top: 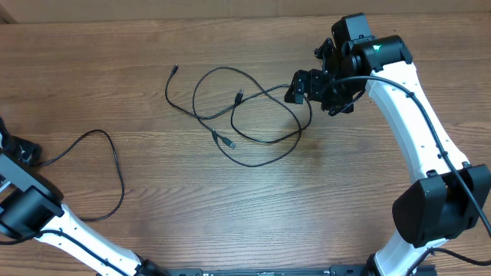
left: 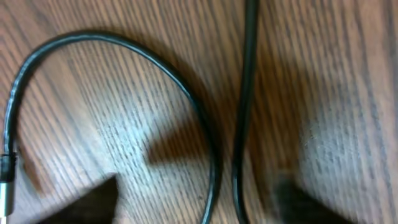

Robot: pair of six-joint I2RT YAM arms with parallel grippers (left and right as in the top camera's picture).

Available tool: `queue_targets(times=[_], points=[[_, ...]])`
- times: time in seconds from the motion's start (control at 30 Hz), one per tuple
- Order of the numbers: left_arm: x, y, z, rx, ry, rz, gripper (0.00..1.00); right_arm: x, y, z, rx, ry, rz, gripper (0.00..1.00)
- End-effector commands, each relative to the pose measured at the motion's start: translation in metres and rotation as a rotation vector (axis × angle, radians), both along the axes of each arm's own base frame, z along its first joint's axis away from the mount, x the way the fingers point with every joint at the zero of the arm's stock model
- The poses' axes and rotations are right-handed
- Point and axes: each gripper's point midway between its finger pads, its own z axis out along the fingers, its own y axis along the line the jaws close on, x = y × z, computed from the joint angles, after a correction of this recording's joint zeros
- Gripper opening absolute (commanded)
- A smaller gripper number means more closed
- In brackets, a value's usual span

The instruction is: Untangle cables

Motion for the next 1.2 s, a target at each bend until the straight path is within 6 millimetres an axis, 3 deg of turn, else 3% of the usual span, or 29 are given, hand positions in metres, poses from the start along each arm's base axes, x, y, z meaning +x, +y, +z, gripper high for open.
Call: queue_targets(times=[0.0,0.1,0.13,0.17,0.27,0.4,0.47,0.57,0.73,0.83,1.03,1.1,1.17], points=[[0.024,-0.003,0.022,-0.019,-0.085,-0.052,0.90,0.002,0.001,0.002,-0.007,-0.023,0.012,0.96],[0.049,-0.001,0.073,0.021,-0.204,-0.081,0.90,0.003,0.001,0.003,-0.005,-0.031,0.012,0.96],[0.061,-0.003,0.103,0.044,-0.273,-0.101,0.90,0.004,0.001,0.003,-0.005,-0.031,0.013,0.96],[0.067,-0.004,0.118,0.054,-0.305,-0.116,0.90,0.003,0.001,0.003,-0.005,-0.031,0.012,0.96],[0.092,-0.024,0.192,0.104,-0.462,-0.252,0.84,0.003,0.001,0.002,-0.006,-0.030,0.012,0.96],[0.105,-0.070,0.287,0.221,-0.619,-0.406,0.84,0.003,0.001,0.002,-0.006,-0.030,0.012,0.96],[0.105,-0.099,0.323,0.269,-0.664,-0.479,0.85,0.004,0.001,0.003,-0.005,-0.032,0.012,0.95],[0.104,-0.154,0.355,0.259,-0.719,-0.582,0.86,0.006,0.000,0.003,-0.007,-0.039,0.007,0.90],[0.114,-0.258,0.369,0.158,-0.754,-0.806,0.85,0.015,-0.021,0.012,-0.055,-0.070,-0.103,0.87],[0.127,-0.320,0.357,0.094,-0.731,-0.951,0.85,0.019,-0.047,0.040,-0.085,-0.146,-0.197,0.86],[0.150,-0.412,0.309,0.041,-0.616,-1.233,0.90,0.007,-0.110,0.099,-0.112,-0.295,-0.371,0.91],[0.156,-0.444,0.288,0.013,-0.573,-1.371,0.99,-0.002,-0.131,0.110,-0.117,-0.307,-0.426,0.95],[0.163,-0.471,0.266,-0.005,-0.525,-1.516,1.00,-0.009,-0.148,0.112,-0.126,-0.295,-0.470,0.97]])
